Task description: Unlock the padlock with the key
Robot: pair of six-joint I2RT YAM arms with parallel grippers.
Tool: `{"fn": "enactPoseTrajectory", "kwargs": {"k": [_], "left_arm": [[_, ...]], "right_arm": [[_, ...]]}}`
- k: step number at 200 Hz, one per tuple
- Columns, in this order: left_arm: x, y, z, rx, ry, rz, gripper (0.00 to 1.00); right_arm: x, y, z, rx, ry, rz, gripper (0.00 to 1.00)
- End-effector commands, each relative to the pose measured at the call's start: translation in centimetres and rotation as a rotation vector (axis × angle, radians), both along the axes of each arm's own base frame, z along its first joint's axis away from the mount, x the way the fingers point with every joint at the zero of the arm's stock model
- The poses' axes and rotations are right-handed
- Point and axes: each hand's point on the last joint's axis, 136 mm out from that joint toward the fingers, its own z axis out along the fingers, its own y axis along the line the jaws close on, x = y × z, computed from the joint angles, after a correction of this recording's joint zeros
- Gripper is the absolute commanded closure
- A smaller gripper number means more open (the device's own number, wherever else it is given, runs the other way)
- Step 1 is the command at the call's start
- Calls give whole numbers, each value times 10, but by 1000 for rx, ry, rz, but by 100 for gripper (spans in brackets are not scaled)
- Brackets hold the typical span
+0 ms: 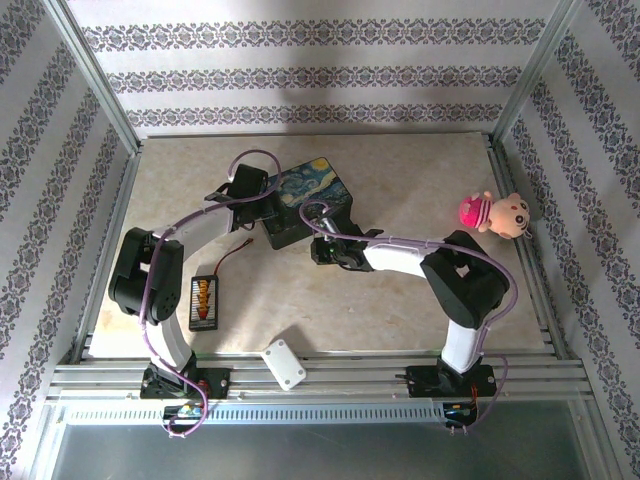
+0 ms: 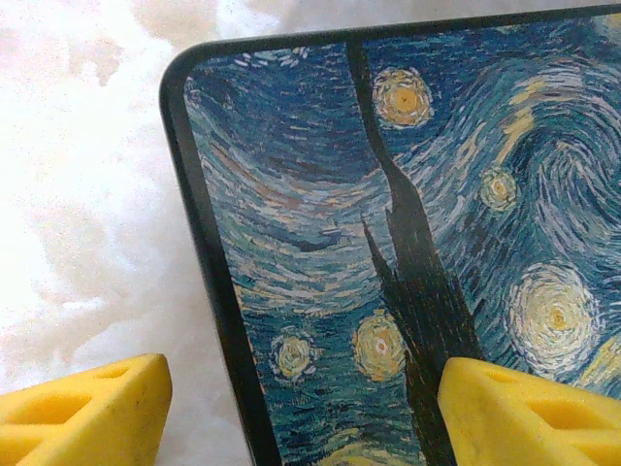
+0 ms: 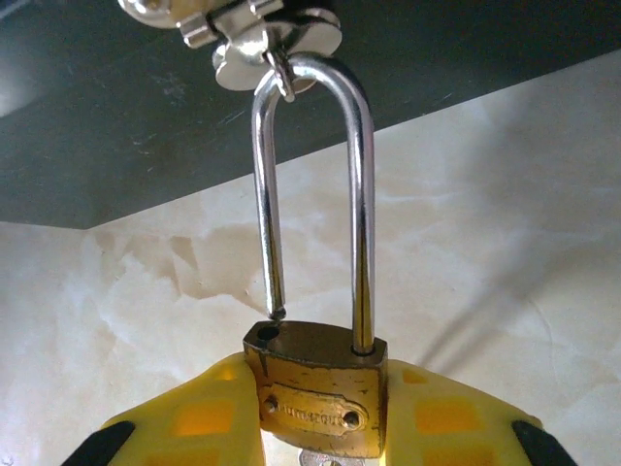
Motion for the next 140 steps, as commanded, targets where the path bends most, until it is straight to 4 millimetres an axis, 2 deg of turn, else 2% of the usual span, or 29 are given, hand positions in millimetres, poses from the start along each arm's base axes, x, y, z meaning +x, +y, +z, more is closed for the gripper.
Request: {"fn": "enactPoseTrajectory", "kwargs": {"k": [1,39,72,140], "left_arm": [[-12,-2,-26,24,91,-15,26],[-10,-4,-27,13,102,-18,27],[-10,-6,-27,4,107,-15,27],[-14,-3,-29,15,120,-14,27]], "right_arm": [[0,10,29,115,-32,28,93],[0,7,42,156,-45,28,90],[3,2,45,175,-40,1,90],[15,-1,54,346,-5,-83,88]]}}
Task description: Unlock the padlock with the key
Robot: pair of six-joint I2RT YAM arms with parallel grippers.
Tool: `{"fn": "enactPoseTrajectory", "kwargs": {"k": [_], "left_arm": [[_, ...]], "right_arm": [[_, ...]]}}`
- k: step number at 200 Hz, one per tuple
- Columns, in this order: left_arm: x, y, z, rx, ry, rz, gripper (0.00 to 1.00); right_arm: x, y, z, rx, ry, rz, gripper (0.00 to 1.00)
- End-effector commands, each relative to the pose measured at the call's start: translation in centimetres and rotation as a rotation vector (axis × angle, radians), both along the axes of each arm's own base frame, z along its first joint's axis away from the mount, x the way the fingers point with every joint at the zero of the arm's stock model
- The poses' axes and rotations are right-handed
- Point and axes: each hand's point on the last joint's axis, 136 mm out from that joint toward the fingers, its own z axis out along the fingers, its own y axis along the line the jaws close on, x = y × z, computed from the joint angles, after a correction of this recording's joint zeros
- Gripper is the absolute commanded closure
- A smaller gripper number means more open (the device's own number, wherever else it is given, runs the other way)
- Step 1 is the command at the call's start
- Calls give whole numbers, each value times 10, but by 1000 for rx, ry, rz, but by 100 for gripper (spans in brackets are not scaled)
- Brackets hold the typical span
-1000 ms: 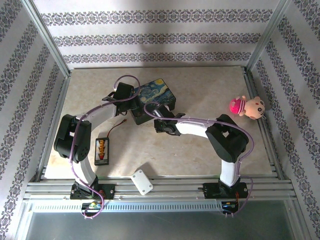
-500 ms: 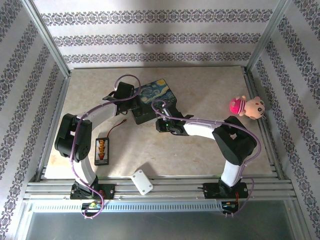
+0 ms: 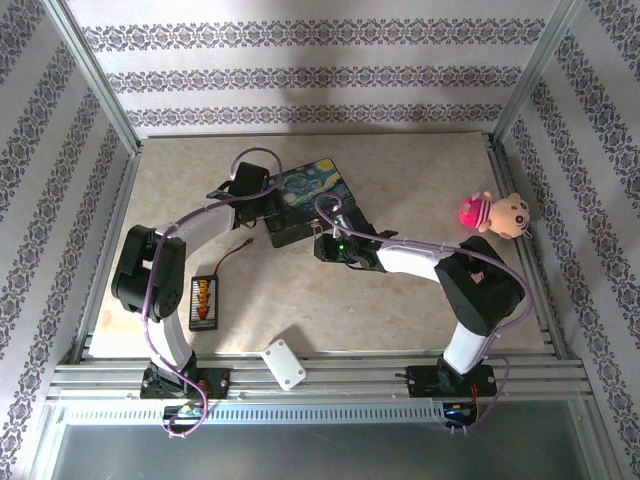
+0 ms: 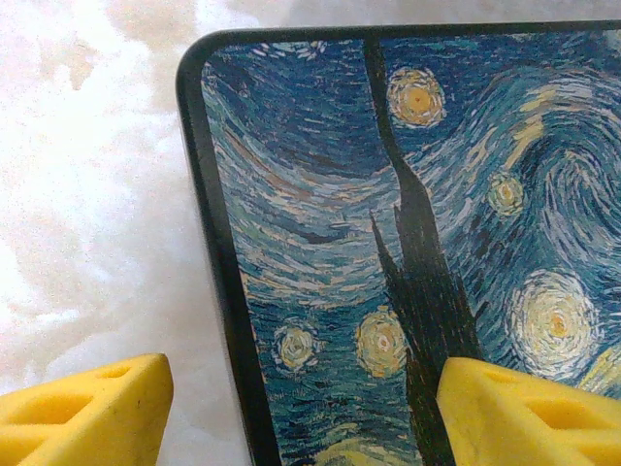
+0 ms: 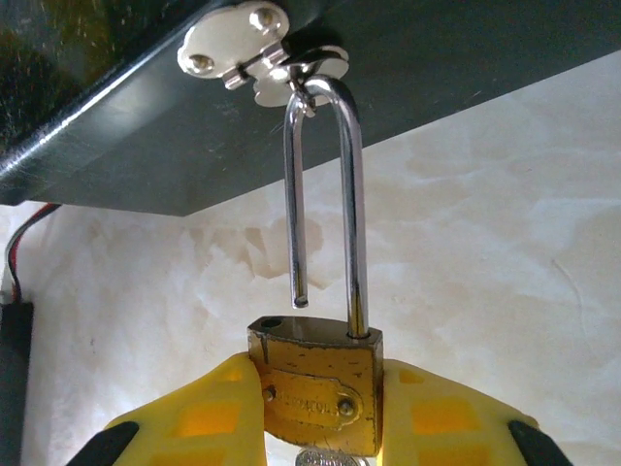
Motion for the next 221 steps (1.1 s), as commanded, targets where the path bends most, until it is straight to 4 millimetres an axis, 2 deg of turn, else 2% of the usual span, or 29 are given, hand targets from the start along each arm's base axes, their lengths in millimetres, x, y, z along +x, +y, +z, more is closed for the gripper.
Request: {"fn": "enactPoseTrajectory", "kwargs": {"k": [1,39,89,122,189,221], "left_arm": [[-19,2,-28,31,116,-6,27],[-20,2,-27,31,113,-5,27],[-22,3,-31,32,124,-7,27],[-25,6,-36,47,141,0,42],[-33,16,-47,48,174,21,50],[-32,15,-47,40,175,19,54]], "right_arm": [[18,4,34,132,-68,-53,88],[30,-9,31,165,-54,-163,90],[41,-3,31,268,-53,-198,90],[47,-6,27,290,-52,-236,90],[53,-26,12,336,-30,-270,91],[55,-28,6,381,-17,-268,91]]}}
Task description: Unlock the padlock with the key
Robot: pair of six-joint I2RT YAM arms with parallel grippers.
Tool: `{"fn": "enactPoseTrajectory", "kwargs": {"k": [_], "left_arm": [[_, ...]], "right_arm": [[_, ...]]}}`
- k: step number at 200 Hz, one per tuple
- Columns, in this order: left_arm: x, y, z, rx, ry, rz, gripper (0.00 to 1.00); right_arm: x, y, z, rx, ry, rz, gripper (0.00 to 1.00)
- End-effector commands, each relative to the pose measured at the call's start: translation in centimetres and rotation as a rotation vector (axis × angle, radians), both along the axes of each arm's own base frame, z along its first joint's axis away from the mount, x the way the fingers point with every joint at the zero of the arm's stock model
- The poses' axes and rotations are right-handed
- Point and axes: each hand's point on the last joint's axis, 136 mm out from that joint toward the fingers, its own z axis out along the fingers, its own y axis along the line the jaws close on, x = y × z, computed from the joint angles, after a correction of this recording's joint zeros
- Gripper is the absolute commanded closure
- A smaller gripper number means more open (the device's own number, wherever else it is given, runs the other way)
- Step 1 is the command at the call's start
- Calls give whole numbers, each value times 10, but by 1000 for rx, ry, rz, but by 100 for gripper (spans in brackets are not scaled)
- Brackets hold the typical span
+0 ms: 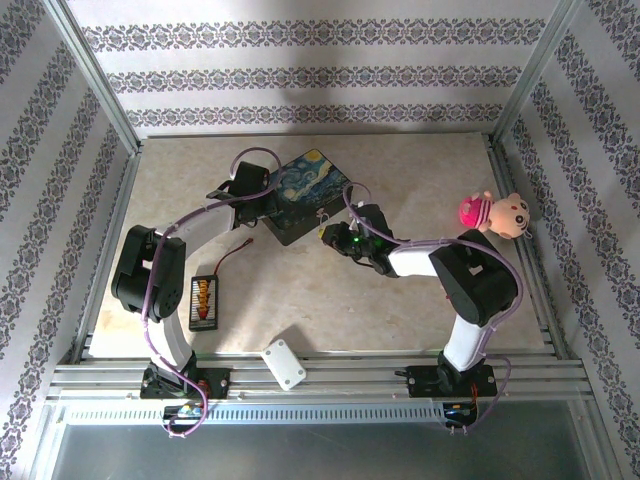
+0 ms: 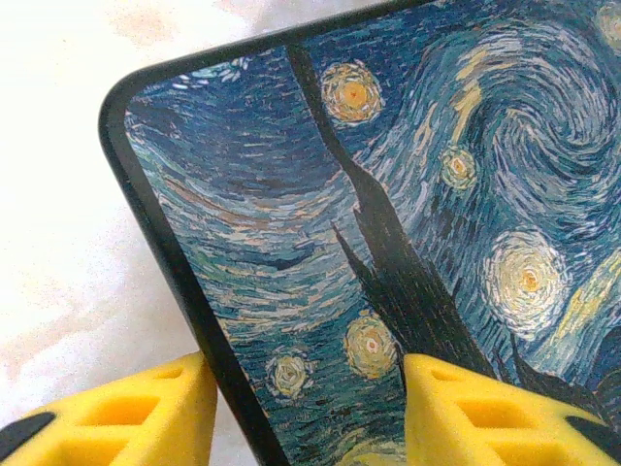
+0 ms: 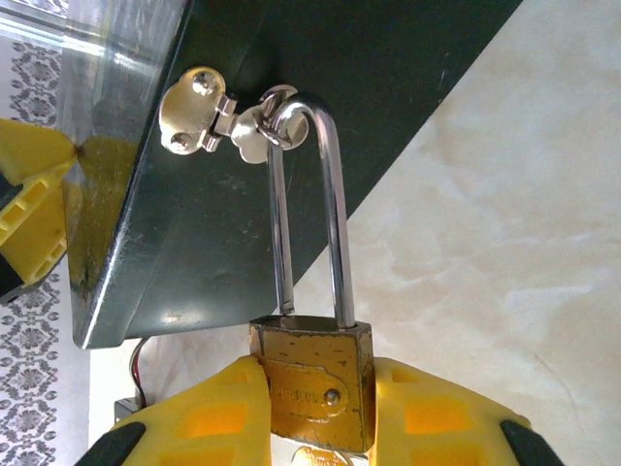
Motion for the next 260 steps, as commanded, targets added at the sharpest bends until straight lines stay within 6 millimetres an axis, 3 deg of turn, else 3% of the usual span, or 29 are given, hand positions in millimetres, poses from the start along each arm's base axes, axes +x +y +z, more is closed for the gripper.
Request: {"fn": "enactPoseTrajectory", "kwargs": {"k": [1,63,125,149,171,204,260], "left_arm": [[-34,17,-49,76,181,2,54],[-36,17,-43,67,176,-2,58],[-38,8,-16,4,121,-19,58],[-36,5,4,-21,67,-17,43],[-32,4,19,-5,19,-18,23],[-28,-6,20,33,30,-54,1],[-37,-4,-13,93,121,-49,3]], "right_arm": [[17,-11,3,51,-37,-62,91],[-1,-24,-22,13,16,-74,94],[2,-19,-6,17,-26,-65,100],[6,-15,1,29,-39,-62,100],[7,-12,7,40,-49,-57,100],[7,-16,15,32,-61,-74,100],[7,-22,19,25,-47,-109,100]]}}
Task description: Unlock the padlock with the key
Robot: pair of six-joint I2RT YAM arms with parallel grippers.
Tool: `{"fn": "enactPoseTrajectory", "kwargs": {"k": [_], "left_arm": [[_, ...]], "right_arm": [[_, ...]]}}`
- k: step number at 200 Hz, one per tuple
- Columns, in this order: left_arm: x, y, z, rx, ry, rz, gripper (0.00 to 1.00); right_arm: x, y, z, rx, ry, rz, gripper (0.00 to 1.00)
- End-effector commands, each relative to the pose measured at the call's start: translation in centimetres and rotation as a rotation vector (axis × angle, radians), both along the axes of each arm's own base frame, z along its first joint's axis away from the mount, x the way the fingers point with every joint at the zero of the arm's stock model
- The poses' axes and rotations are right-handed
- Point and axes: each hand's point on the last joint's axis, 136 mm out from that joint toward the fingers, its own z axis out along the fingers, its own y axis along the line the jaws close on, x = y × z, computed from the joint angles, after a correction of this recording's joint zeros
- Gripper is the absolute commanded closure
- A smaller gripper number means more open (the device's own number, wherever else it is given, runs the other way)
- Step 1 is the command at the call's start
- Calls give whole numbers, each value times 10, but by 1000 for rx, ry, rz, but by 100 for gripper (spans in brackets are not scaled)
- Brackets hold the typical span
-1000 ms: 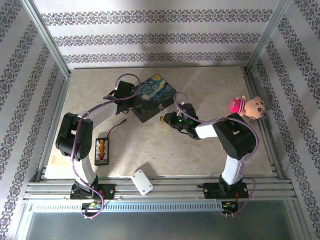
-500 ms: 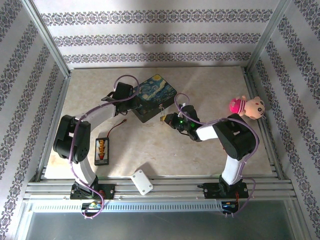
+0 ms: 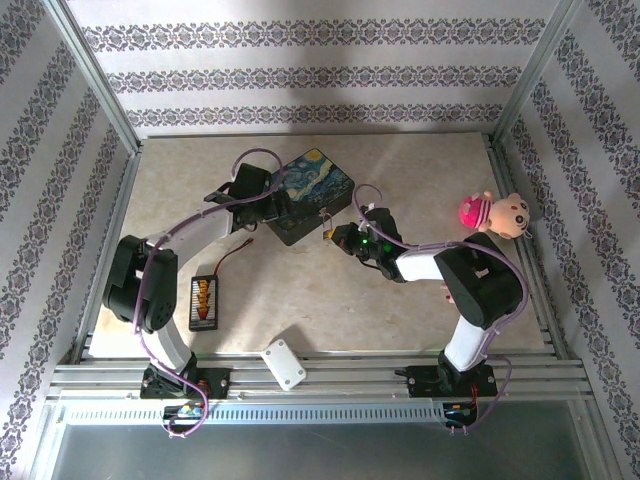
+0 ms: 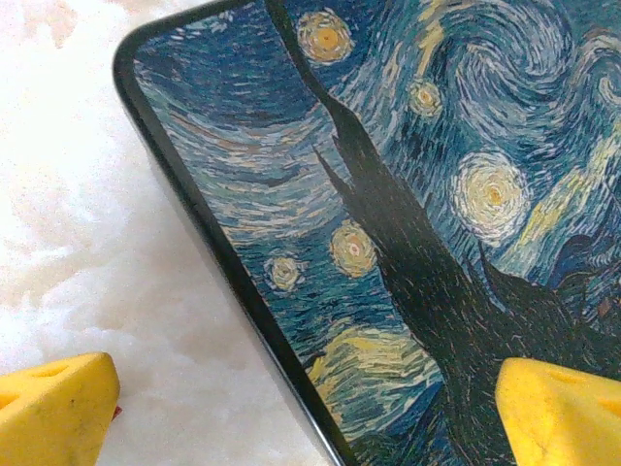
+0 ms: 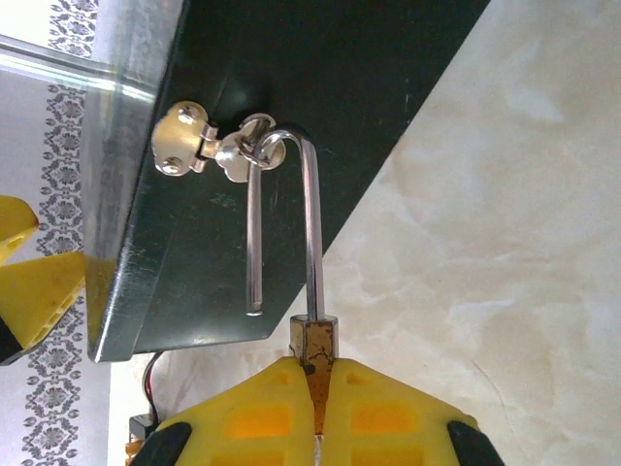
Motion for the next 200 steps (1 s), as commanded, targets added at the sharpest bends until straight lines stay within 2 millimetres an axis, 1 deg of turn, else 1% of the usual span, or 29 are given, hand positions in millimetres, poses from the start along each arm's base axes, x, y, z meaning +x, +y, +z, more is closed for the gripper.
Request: {"fn": "enactPoseTrajectory", "kwargs": {"k": [1,20,45,68,95,111,143,150,153,160,200], "left_arm": [[-10,7,-23,71,82,0,3],[-16,10,-33,84,109,1,8],[-22,13,-37,92,119,2,18],[-26,15,-43,100,137,3,24],[-31,18,-47,109,151,5,26],[-34,20,-47,118,153,6,30],[-36,20,-47,122,153,-2,33],[-36,20,-47,121,153,-2,35],[-36,20,-47,121,154,-3,36],[-37,20,-47,119,156,-4,38],[-40,18,-51,108,168,-12,39]], "right_arm": [[7,-1,13,11,-18,-46,100],[8,1,13,22,-8,-56,100],[12,5,16,34,-10,-69,100],[16,7,16,50,-6,-93,100],[21,8,15,82,-8,-127,100],[24,8,15,90,-15,-145,100],[28,6,14,102,-28,-195,100],[28,4,11,99,-19,-207,100],[30,5,14,114,-34,-212,100],[31,4,14,124,-38,-224,100],[36,6,11,191,-48,-280,100]]}}
